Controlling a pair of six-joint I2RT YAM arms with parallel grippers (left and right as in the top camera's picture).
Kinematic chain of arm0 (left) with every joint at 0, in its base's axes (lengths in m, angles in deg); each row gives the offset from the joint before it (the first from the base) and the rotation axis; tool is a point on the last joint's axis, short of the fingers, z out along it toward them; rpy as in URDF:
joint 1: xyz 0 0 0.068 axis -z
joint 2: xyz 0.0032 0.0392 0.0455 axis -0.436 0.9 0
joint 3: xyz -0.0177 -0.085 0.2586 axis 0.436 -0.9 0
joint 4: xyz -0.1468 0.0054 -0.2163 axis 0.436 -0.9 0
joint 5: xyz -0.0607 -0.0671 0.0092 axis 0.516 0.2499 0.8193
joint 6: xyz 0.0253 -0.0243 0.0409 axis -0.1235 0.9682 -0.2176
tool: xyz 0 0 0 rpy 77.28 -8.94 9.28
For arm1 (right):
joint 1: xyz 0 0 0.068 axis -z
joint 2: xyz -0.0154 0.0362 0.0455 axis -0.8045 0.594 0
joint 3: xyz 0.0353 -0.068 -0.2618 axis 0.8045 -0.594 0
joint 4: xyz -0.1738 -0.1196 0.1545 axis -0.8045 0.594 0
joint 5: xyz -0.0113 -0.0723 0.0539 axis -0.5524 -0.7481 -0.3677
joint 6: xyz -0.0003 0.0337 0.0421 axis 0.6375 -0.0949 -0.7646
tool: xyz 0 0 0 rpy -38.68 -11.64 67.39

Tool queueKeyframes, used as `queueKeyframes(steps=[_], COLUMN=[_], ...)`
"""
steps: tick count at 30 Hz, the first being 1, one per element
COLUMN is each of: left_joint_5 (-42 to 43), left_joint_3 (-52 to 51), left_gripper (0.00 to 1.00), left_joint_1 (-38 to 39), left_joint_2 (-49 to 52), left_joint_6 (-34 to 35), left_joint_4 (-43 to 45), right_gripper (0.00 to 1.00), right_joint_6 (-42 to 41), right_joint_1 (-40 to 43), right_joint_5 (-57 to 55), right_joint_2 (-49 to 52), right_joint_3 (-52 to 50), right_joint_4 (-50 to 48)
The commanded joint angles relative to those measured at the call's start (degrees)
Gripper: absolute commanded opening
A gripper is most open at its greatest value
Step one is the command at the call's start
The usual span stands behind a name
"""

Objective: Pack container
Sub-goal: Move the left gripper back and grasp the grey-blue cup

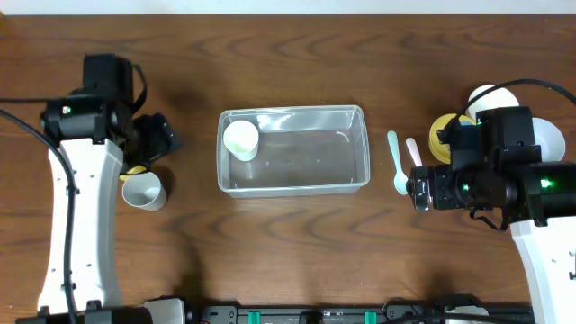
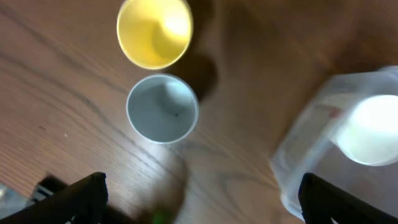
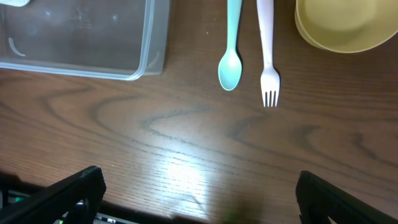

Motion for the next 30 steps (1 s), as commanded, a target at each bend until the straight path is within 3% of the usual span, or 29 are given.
queueKeyframes(steps=[1, 13, 22, 27, 30], left_joint_5=[2.6, 3.1, 3.1, 3.1, 3.1], left_joint_3=[-7.0, -23.4, -25.3, -25.3, -25.3], left_gripper=[0.98, 0.98, 1.00, 0.84, 0.69], left_joint_1=[-2.0, -2.5, -2.5, -2.5, -2.5], left_joint_2=[0.1, 2.7, 6.1, 6.1, 6.1], left_joint_6=[-2.3, -2.9, -2.9, -2.9, -2.9], left_joint_4=[3.4, 17.2, 20.2, 20.2, 20.2], right_gripper=[0.99, 0.99, 0.99, 0.99, 0.99], right_joint_6=[-0.5, -0.6, -0.6, -0.6, -0.6], right_joint_1=[0.4, 0.4, 0.4, 0.4, 0.4], right_joint_5=[-0.2, -0.2, -0.2, -0.2, -0.2], right_joint_2=[0.0, 0.0, 0.0, 0.0, 0.0], right_joint_3=[1.0, 1.0, 1.0, 1.0, 1.0], right_joint_4=[-0.1, 0.0, 0.7, 0.7, 0.7])
